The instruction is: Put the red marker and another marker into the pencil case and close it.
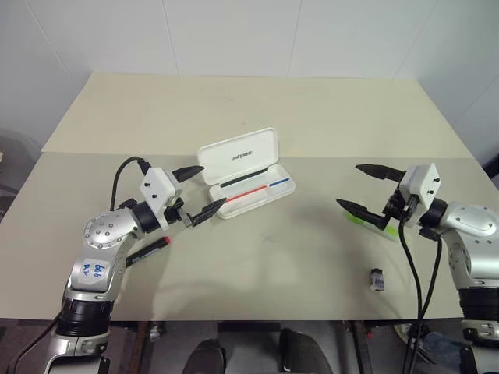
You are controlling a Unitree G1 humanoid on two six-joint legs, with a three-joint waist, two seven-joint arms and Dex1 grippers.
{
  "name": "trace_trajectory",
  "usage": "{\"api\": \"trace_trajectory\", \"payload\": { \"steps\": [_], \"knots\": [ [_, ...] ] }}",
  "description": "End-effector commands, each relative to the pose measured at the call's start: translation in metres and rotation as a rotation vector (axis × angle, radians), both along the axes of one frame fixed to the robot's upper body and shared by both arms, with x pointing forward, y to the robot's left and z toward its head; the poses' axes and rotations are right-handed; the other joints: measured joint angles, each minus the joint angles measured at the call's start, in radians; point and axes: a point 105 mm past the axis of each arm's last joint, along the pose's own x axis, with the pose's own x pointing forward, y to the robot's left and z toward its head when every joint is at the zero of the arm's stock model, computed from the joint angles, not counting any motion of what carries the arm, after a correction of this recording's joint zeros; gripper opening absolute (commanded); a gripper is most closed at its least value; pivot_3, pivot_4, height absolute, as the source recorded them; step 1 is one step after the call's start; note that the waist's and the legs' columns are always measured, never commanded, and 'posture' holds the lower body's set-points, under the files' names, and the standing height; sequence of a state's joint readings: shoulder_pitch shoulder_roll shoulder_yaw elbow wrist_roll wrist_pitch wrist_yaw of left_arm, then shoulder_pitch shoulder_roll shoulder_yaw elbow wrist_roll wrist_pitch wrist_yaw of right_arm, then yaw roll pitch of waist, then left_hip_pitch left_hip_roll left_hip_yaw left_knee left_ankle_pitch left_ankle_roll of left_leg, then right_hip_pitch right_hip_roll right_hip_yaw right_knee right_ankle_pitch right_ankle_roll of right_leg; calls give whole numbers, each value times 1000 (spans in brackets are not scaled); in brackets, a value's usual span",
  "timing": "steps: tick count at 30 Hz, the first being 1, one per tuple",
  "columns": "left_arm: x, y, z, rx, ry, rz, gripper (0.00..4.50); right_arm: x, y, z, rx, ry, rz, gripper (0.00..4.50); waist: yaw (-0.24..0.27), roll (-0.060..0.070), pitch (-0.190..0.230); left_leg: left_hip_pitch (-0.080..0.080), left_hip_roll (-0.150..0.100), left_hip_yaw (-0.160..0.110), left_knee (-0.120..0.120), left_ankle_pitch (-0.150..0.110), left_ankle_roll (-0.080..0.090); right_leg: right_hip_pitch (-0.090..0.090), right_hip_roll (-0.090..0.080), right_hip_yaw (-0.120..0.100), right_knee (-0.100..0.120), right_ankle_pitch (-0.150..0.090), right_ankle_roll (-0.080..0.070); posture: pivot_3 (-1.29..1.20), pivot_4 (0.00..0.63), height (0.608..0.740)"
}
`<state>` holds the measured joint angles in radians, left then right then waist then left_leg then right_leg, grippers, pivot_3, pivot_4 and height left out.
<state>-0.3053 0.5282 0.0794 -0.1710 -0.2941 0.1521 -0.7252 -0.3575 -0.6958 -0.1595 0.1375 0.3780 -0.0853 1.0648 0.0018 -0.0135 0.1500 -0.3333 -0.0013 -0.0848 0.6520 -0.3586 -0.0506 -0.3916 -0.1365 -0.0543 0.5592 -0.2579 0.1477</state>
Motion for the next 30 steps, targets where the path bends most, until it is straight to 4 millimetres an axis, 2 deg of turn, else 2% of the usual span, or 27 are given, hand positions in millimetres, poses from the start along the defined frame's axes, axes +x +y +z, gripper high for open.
{"api": "trace_trajectory", "payload": {
  "steps": [1,8,13,16,20,24,30],
  "knots": [
    [-4,-6,14,12,-51,-45,4481,-1,13,14,7,-55,32,4500,0,0,0,0,0,0,0,0,0,0,0,0,0,0,0,0,150,740],
    [-7,-4,11,35,-34,-63,4481,0,30,14,13,-39,99,4500,0,0,0,0,0,0,1,0,0,0,0,0,0,1,0,0,150,740],
    [-13,5,7,87,-11,-84,4481,1,47,15,24,-42,152,4500,-3,0,0,0,0,1,0,0,0,0,0,0,0,1,0,0,150,740],
    [-15,10,2,107,23,-94,3829,-3,63,17,33,-46,200,4500,-2,0,0,0,0,0,0,0,0,0,0,0,0,1,0,0,150,740],
    [-13,3,-11,159,68,-115,2573,-9,75,18,35,-39,260,4500,1,0,0,0,0,0,0,0,1,0,0,0,0,1,0,0,150,740],
    [-10,-5,-13,153,82,-133,2573,-17,86,21,29,-35,309,4500,0,0,0,0,0,0,0,-1,1,0,0,0,0,1,-1,0,150,740],
    [8,-29,-31,184,167,-125,2573,-20,83,25,22,-38,329,4500,4,0,0,-1,0,1,1,-1,1,0,0,-1,0,1,0,0,150,740]
  ]
}}
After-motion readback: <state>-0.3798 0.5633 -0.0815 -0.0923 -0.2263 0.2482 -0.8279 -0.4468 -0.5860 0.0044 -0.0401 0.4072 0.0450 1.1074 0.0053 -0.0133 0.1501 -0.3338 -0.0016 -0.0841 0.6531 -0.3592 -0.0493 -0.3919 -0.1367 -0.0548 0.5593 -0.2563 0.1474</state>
